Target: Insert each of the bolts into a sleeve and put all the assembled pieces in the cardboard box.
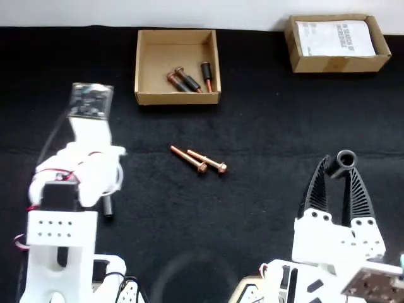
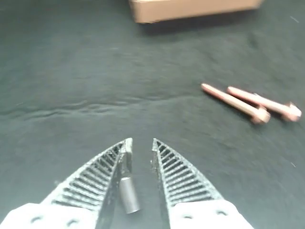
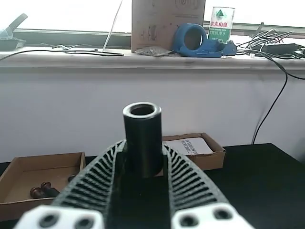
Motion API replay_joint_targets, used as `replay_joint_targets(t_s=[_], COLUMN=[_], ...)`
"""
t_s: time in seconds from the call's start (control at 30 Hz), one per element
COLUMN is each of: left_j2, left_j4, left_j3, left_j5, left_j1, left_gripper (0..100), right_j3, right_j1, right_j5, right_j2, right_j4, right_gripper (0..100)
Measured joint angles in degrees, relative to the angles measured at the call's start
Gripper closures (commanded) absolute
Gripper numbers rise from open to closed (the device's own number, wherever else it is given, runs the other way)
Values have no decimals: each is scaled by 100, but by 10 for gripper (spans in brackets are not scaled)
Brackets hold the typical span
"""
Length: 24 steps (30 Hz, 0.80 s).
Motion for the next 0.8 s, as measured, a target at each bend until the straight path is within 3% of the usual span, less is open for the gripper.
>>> replay_joint_targets(t_s=[0.2,0.57,0.8], left_j2=[598,3727,5415], left_j4=[0,-9,-9], left_j3=[-308,-2374,-3534], left_j5=[-9,-9,-870], left_j1=[1002,1160,1547], left_gripper=[910,909,909], right_j3=[703,2101,3130], right_j1=[211,1240,1266], right_j5=[0,-325,-325], right_j2=[0,9,9], right_j4=[-343,-1758,-2804], right_gripper=[992,992,992])
